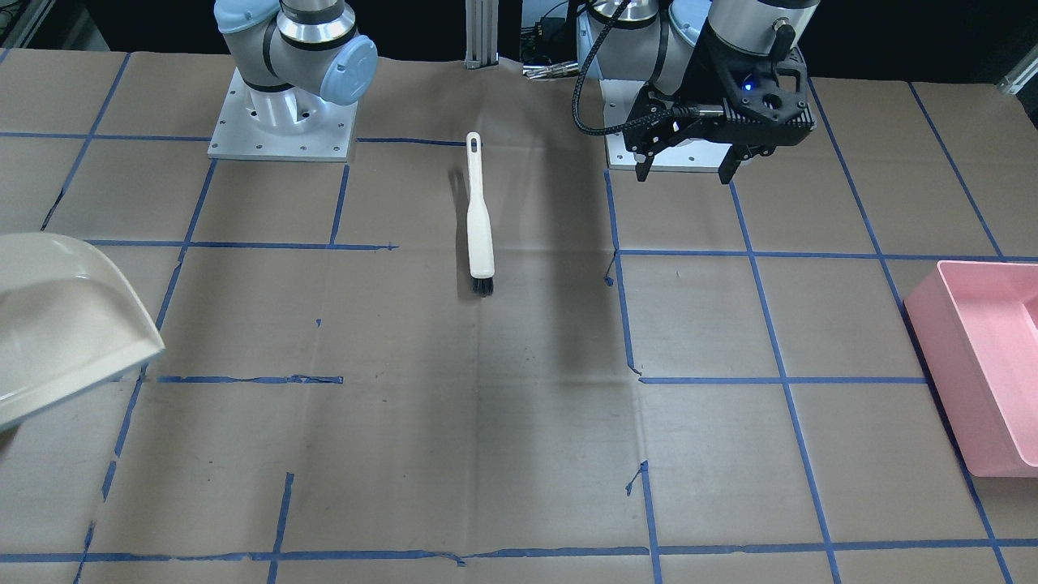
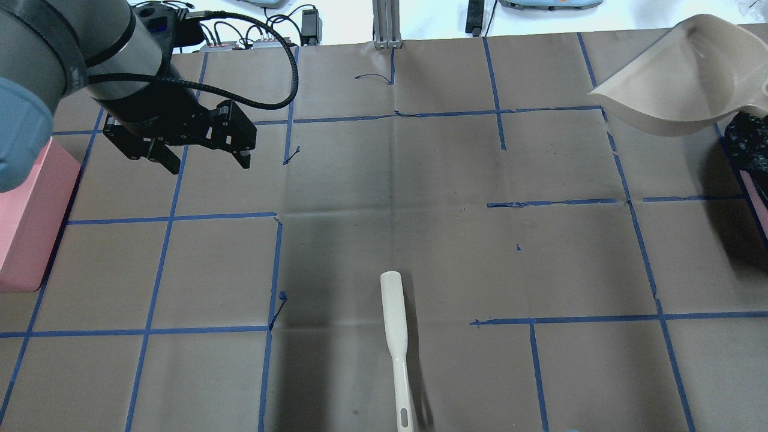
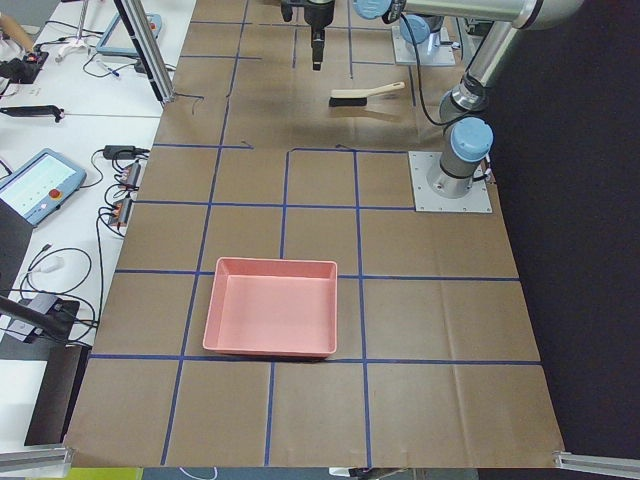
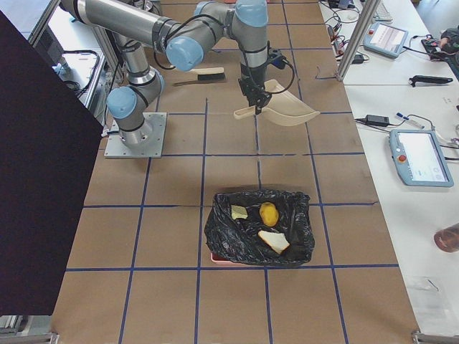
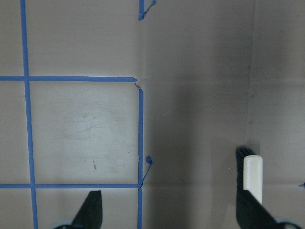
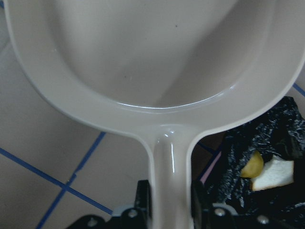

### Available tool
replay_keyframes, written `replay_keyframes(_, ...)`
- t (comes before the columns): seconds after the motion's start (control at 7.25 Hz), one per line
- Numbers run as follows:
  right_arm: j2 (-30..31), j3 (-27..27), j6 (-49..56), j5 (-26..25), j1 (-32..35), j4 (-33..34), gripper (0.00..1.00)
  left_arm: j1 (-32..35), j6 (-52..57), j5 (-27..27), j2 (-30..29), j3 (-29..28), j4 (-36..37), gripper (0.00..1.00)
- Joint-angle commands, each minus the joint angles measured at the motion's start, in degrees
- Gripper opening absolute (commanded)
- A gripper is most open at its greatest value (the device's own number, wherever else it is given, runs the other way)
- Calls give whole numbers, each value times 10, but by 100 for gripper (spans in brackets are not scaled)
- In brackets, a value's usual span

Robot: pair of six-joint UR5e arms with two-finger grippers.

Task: Sweep and dump trash in nearest bin
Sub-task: 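Carry the empty dustpan with the right gripper back over the table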

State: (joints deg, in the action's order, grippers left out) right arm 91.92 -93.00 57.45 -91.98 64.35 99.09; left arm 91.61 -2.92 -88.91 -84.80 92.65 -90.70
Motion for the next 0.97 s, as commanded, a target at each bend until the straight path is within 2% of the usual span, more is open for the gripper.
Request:
replay_keyframes(0.0,-13,-2,-204,36,91,-14,0,0,-2,-8,-1,1,1,100)
replay_keyframes(0.55,-78,0,-408,34,240,7,0,1,-2,-8,6,1,28,100)
replay_keyframes(0.83,-117,0,-491,30,308,45,0,1,-1,-8,11,1,29,100)
